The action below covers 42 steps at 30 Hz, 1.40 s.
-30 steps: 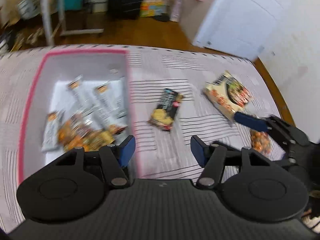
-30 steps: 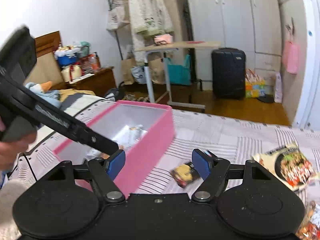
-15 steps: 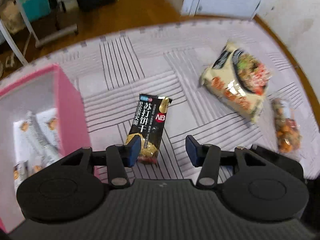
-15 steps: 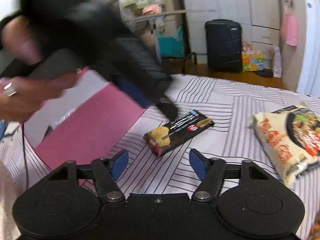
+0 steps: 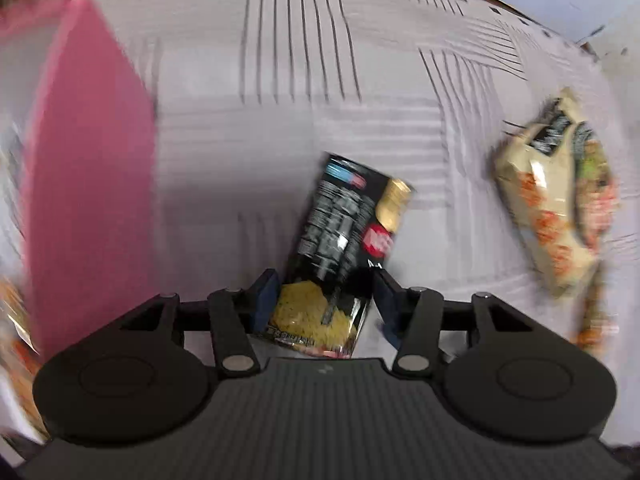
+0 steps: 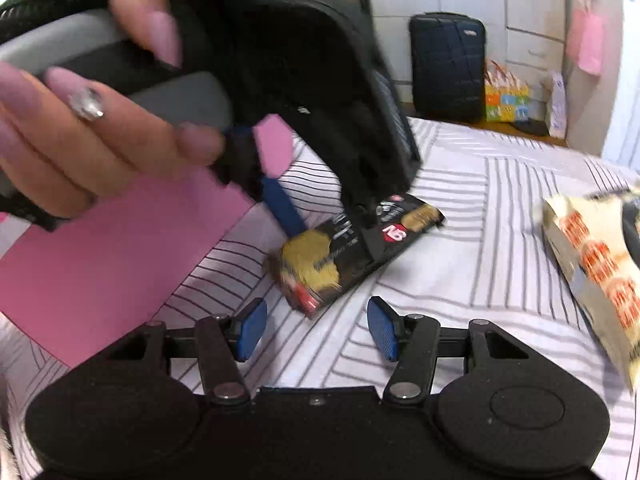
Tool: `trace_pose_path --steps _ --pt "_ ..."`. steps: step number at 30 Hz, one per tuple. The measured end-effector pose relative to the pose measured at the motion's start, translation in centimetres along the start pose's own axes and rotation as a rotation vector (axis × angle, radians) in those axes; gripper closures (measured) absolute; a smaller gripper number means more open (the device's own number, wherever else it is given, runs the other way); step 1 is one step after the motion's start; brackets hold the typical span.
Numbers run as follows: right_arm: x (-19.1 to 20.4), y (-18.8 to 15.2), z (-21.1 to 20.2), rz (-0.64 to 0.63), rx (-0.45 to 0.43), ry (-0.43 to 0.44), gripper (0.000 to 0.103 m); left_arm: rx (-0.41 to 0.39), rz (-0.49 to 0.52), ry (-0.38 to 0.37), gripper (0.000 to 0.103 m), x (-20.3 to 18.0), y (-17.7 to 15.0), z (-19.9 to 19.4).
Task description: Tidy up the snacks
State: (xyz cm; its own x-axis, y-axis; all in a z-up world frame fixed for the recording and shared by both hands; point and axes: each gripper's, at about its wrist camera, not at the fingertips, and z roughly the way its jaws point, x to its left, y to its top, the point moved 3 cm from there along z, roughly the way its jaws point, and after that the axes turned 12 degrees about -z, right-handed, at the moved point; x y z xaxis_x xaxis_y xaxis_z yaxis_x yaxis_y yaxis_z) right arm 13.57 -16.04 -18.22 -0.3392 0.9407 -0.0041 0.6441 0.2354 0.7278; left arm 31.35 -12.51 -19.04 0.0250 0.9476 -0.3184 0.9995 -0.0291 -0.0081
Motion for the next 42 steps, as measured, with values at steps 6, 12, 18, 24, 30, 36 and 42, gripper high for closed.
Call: trace_pose_path --steps 6,12,18,24,30,36,42 --pt "-0.7 -0.8 -1.3 0.075 0.008 -0.032 0.033 0.088 -0.048 -0.127 0.053 0.1 -2.3 0.6" --pt "-0.6 -0.8 0.2 0.065 0.016 -0.127 0.028 -0.007 0.048 -0.075 0.054 -1.2 -3.3 1.2" --pt "0.1 -0.6 1.0 0.026 -0.012 -0.183 0.034 -0.086 0.143 -0.047 0.068 -2.0 -4.4 0.7" --pt "0.7 -1.5 -0.4 -0.033 -0.006 -0.186 0.034 -0.02 0.132 -0.111 0.067 -1.8 -4.8 0.6" --pt "1.1 -2.8 -2.0 -0.061 -0.003 -0.196 0.036 0.022 0.112 -0.174 0.068 -1.2 -6.1 1.1" --pt "1.5 -2.8 -2.7 -0.03 -0.014 -0.199 0.036 -0.056 0.171 -0.137 0.068 -2.1 -8.3 0.2" --pt "2.8 -2.5 -5.1 -0.01 -0.028 -0.206 0.036 -0.114 0.22 -0.125 0.067 -2.2 -11.0 -2.1"
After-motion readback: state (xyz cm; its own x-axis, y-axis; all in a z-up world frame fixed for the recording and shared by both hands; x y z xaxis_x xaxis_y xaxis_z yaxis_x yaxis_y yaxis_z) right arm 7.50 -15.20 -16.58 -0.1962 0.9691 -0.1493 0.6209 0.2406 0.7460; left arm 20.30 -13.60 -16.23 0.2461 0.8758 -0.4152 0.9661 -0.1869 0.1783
